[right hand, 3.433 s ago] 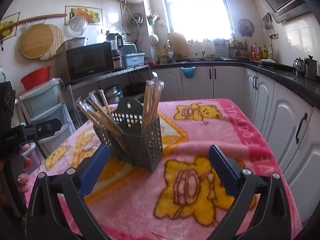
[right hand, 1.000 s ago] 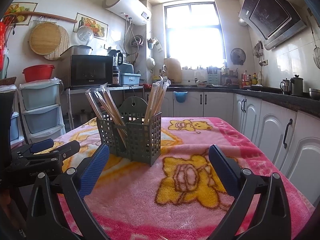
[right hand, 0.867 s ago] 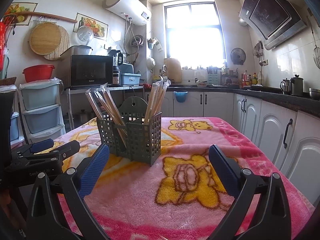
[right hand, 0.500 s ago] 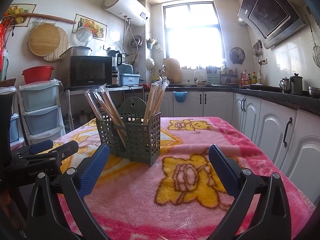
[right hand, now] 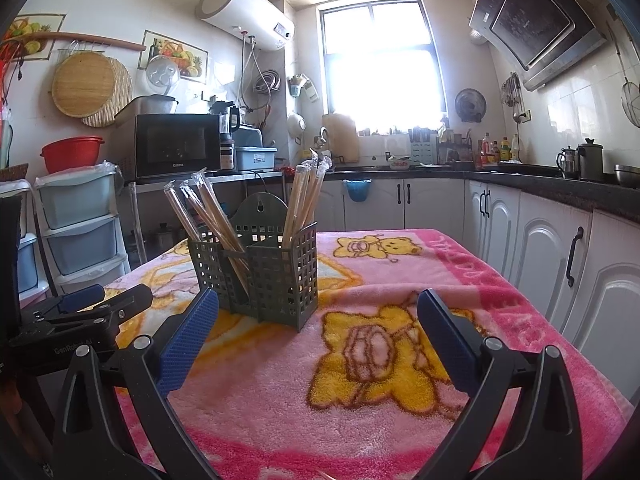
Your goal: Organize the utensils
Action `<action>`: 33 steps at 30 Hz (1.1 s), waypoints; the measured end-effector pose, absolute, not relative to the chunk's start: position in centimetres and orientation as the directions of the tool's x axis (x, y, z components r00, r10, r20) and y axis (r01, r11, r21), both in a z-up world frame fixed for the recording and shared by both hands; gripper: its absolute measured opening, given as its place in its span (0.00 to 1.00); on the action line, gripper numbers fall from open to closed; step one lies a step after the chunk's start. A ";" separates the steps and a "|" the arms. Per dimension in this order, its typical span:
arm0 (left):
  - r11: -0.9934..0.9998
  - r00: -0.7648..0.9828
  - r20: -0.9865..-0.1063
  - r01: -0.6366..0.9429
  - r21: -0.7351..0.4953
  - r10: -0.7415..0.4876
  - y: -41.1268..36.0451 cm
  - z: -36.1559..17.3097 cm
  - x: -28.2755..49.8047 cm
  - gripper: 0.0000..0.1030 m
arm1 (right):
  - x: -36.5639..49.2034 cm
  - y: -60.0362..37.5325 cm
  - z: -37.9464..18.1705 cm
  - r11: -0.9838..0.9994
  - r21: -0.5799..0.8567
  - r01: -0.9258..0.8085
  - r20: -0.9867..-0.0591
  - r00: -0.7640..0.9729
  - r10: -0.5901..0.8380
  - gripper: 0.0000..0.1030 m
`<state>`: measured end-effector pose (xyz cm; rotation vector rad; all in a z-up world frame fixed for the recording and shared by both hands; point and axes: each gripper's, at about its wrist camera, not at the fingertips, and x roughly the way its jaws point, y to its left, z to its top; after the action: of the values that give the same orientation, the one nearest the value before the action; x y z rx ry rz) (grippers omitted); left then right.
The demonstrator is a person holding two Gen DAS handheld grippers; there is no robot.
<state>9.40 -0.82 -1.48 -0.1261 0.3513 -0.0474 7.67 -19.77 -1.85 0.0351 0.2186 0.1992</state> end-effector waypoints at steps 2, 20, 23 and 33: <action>0.991 0.937 -0.342 0.026 -0.131 -0.069 -0.8 -1.5 9.4 0.90 | 7.7 -19.8 -1.9 0.980 0.059 -0.192 -0.213 0.956 0.200 0.94; 0.990 0.932 -0.354 0.023 -0.139 -0.071 -0.7 -1.6 9.7 0.90 | 7.7 -19.7 -2.0 0.981 0.053 -0.189 -0.216 0.957 0.195 0.94; 0.991 0.932 -0.356 0.017 -0.135 -0.065 -0.7 -1.6 9.7 0.90 | 7.7 -19.7 -2.0 0.980 0.053 -0.189 -0.216 0.957 0.196 0.94; 0.990 0.934 -0.348 0.031 -0.134 -0.077 -0.7 -1.6 9.7 0.90 | 7.6 -19.6 -1.8 0.982 0.047 -0.182 -0.218 0.958 0.188 0.94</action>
<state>9.66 -0.71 -1.58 -0.1273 0.3605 -0.0555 7.58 -19.65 -1.84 0.0267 0.2235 0.1879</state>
